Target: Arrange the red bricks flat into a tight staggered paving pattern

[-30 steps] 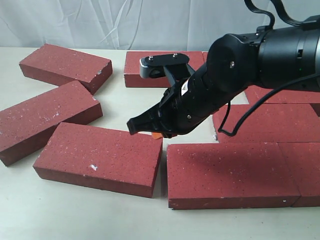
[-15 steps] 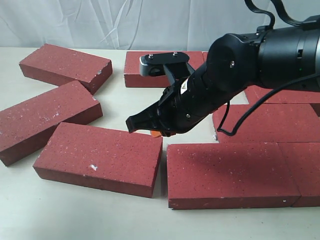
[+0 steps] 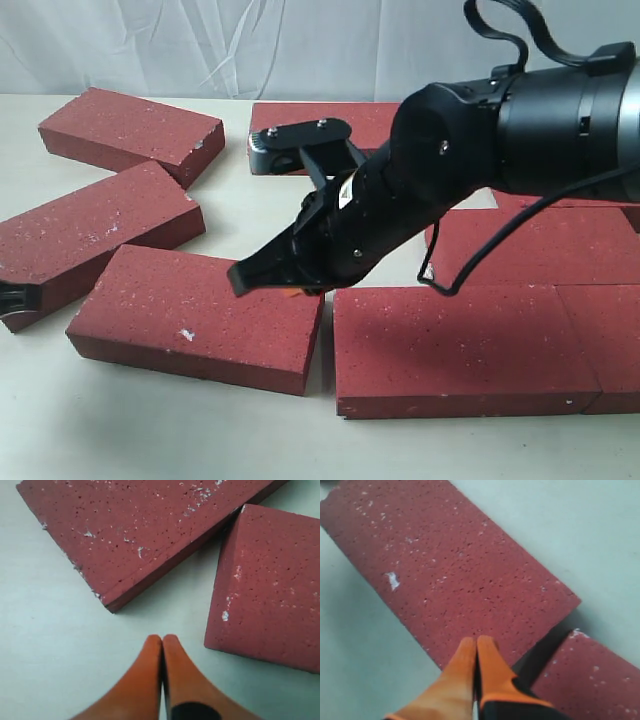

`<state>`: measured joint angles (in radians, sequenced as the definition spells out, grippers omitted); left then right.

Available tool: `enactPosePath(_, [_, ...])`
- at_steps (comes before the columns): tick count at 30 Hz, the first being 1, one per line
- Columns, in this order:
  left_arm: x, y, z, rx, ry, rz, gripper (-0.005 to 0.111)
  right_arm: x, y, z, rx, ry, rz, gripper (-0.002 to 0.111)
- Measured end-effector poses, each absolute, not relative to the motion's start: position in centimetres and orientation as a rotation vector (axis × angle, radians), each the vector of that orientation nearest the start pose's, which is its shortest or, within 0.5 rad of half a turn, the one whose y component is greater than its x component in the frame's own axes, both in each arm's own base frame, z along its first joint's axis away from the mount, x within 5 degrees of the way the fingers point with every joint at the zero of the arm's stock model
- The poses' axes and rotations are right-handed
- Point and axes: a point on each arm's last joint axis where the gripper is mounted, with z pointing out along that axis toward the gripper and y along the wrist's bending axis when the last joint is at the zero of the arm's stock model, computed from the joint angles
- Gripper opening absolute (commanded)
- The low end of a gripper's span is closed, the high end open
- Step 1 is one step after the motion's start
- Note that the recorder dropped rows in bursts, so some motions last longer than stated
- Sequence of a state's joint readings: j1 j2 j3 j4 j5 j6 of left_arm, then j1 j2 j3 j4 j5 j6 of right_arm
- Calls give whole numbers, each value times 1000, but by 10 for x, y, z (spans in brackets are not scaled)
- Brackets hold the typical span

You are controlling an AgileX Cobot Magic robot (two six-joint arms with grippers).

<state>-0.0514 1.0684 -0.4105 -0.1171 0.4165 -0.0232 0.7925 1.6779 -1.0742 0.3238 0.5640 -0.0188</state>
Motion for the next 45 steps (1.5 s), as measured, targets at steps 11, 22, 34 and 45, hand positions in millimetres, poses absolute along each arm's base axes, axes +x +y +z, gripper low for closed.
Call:
enactPosePath(11, [208, -15, 156, -123, 2718, -118, 0, 201, 286, 182, -953, 2691, 548, -1])
enactPosePath(22, [230, -15, 128, -147, 2763, -102, 0, 203, 292, 155, -953, 2735, 515, -1])
enactPosePath(34, [245, -14, 118, -204, 2666, -100, 0, 216, 301, 150, -890, 2596, 533, -1])
enactPosePath(45, [248, -14, 109, -298, 2667, -117, 0, 259, 265, 150, -697, 2628, 472, -1])
